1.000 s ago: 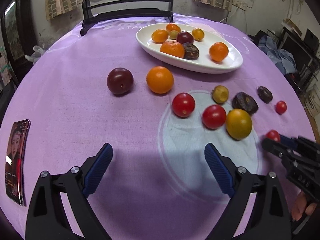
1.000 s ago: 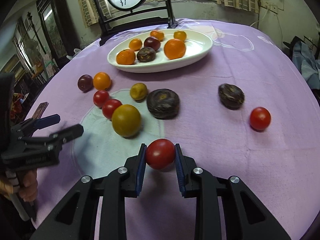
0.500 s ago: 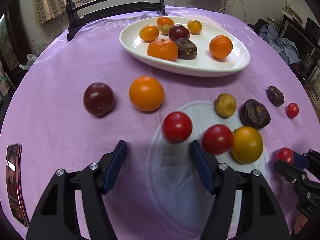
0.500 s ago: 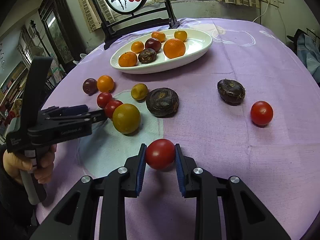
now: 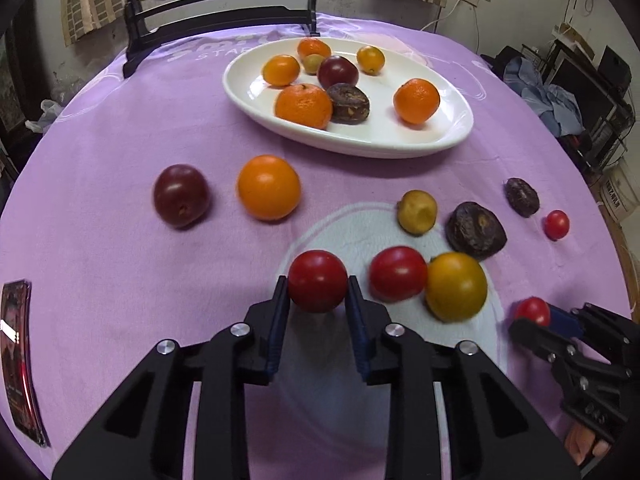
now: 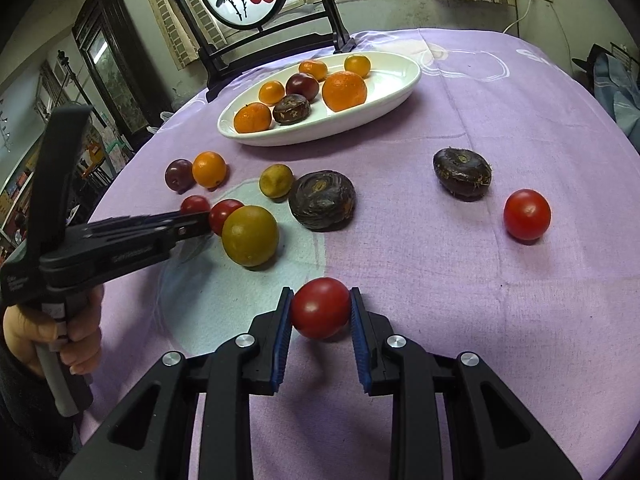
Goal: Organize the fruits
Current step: 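Move both red tomatoes over the white plate and open both tools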
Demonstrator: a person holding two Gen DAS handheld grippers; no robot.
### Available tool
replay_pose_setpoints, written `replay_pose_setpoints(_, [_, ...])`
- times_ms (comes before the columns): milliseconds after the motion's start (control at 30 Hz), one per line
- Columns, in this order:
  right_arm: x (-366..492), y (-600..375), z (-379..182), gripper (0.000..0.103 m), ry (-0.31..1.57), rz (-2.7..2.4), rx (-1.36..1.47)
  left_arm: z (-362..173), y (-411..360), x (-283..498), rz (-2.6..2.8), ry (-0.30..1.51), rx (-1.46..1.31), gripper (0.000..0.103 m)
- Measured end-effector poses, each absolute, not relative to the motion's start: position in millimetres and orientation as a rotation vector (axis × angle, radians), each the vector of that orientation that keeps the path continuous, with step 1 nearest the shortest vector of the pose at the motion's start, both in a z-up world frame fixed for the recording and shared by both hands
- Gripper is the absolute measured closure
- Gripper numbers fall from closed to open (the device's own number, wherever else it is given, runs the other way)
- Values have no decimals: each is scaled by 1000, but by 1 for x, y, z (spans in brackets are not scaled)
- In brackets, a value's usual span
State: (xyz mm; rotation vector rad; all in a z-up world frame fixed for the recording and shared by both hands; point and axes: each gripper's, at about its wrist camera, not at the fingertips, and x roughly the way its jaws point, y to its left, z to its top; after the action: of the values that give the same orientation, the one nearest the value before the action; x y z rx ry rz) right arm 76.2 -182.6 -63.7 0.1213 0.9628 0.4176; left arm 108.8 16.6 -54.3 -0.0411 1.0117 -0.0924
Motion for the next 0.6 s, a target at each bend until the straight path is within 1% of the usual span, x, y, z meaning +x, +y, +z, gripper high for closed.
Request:
replay_pose_setpoints(200, [70, -182, -49, 75, 930, 413, 122, -33, 33, 80, -95, 961, -40, 75])
replay_pose_setpoints(367, [73, -173, -15, 75, 863, 419, 60, -7, 31, 75, -125, 897, 0, 75])
replay_pose_setpoints(500, [89, -157, 13, 75, 796, 439, -3, 14, 25, 94, -133, 853, 22, 75])
replay_pose_setpoints(600, [112, -139, 25, 75, 741, 440, -63, 24, 20, 124, -113, 842, 32, 75])
